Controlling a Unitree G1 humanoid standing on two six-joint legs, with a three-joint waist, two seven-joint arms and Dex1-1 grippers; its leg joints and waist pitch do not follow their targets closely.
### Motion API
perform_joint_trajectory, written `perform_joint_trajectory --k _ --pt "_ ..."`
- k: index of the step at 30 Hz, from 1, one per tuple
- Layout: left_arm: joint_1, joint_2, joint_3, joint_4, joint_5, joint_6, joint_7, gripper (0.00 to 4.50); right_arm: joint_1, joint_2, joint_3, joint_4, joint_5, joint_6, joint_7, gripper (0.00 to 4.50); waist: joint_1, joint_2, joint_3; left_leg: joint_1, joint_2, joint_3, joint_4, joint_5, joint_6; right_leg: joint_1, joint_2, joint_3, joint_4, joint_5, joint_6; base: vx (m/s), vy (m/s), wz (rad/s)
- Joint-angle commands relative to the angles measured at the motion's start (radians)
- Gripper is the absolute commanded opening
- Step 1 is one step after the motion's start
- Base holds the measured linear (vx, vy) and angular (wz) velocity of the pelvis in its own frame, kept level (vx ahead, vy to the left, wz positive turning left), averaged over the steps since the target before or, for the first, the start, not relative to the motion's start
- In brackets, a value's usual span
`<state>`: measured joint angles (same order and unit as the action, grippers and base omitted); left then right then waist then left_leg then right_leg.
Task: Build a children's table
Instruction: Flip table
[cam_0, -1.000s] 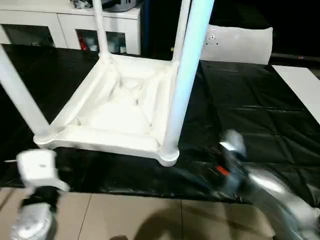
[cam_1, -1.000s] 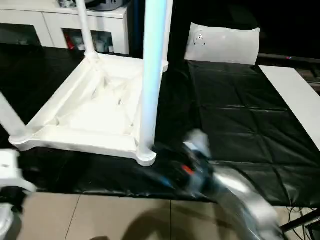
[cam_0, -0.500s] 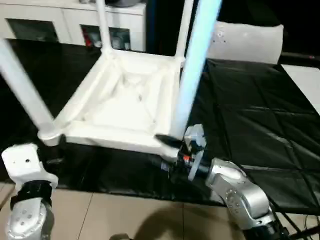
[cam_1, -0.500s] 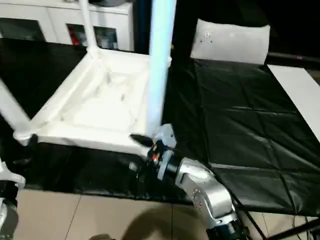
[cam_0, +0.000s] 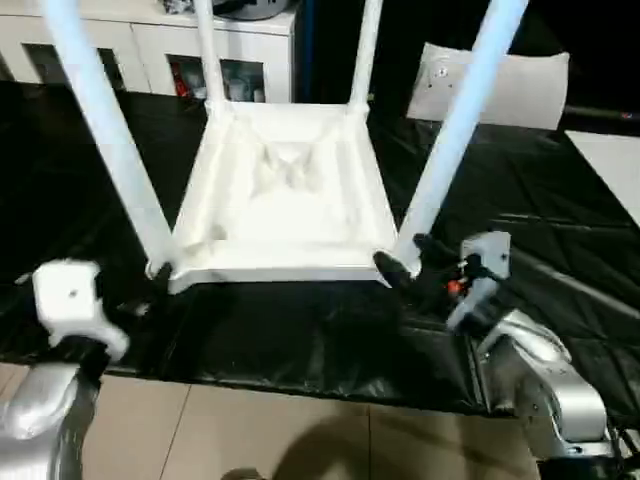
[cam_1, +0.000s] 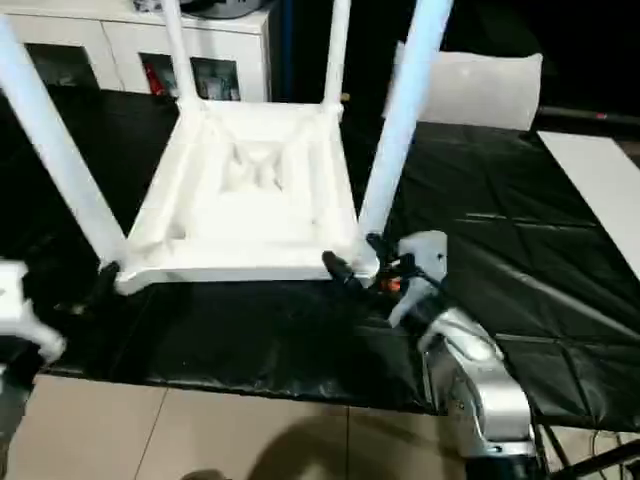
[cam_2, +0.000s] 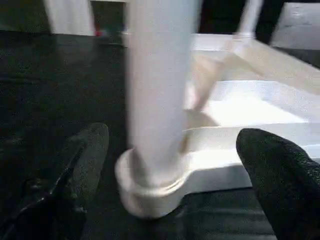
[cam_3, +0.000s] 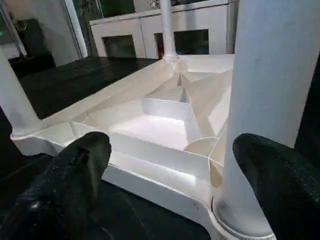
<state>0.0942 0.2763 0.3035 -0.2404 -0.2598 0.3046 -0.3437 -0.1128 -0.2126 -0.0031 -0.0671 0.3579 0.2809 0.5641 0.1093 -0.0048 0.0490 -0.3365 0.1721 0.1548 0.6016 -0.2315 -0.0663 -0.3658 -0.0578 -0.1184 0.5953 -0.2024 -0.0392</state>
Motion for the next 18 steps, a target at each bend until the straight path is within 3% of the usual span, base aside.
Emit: perform_joint_trajectory --k 1,5,8,10,15,18 --pt "-0.019 0.015 -0.011 0.028 -0.015 0.018 -0.024 4.48 0.004 -0.003 0.022 -0.021 -0.005 0.018 0.015 4.50 0.000 0.011 -0.047 -0.012 0.071 -0.028 -0.088 -0.138 0.032 0.040 -0.108 0.082 -0.069 -0.160 -0.126 0.000 0.000 0.00" --pt "-0.065 0.035 -0.035 0.083 -0.037 0.028 -0.077 4.48 0.012 0.005 0.080 -0.043 0.003 0.039 0.042 4.50 0.000 0.013 -0.047 -0.008 0.071 -0.026 -0.086 -0.125 0.044 0.038 -0.108 0.081 -0.070 -0.167 -0.131 0.000 0.000 0.00" --pt "-0.127 0.057 -0.055 0.177 0.019 -0.011 -0.069 4.48 0.010 0.017 0.128 -0.045 -0.001 0.042 0.057 4.50 0.006 0.017 -0.042 0.001 0.071 -0.025 -0.090 -0.173 0.035 0.031 -0.107 0.081 -0.080 -0.247 -0.110 0.000 0.000 0.00" --pt "-0.191 0.060 -0.038 0.254 0.033 -0.047 -0.041 4.30 -0.002 0.015 0.182 -0.027 -0.043 0.034 0.071 4.50 0.012 0.016 -0.043 -0.001 0.073 -0.030 -0.094 -0.180 0.020 0.035 -0.110 0.081 -0.078 -0.242 -0.099 0.000 0.000 0.00" --pt "-0.232 0.068 -0.045 0.310 0.034 -0.072 -0.057 4.30 -0.018 0.024 0.201 -0.009 -0.034 0.046 0.103 4.50 0.011 0.015 -0.047 -0.006 0.077 -0.033 -0.095 -0.182 0.007 0.040 -0.117 0.084 -0.071 -0.208 -0.116 0.000 0.000 0.00" --pt "-0.261 0.069 -0.052 0.344 0.030 -0.084 -0.066 4.30 -0.047 0.019 0.217 0.022 -0.045 0.057 0.115 4.50 0.011 0.021 -0.052 -0.005 0.074 -0.031 -0.089 -0.143 0.014 0.040 -0.117 0.083 -0.065 -0.159 -0.136 0.000 0.000 0.00"
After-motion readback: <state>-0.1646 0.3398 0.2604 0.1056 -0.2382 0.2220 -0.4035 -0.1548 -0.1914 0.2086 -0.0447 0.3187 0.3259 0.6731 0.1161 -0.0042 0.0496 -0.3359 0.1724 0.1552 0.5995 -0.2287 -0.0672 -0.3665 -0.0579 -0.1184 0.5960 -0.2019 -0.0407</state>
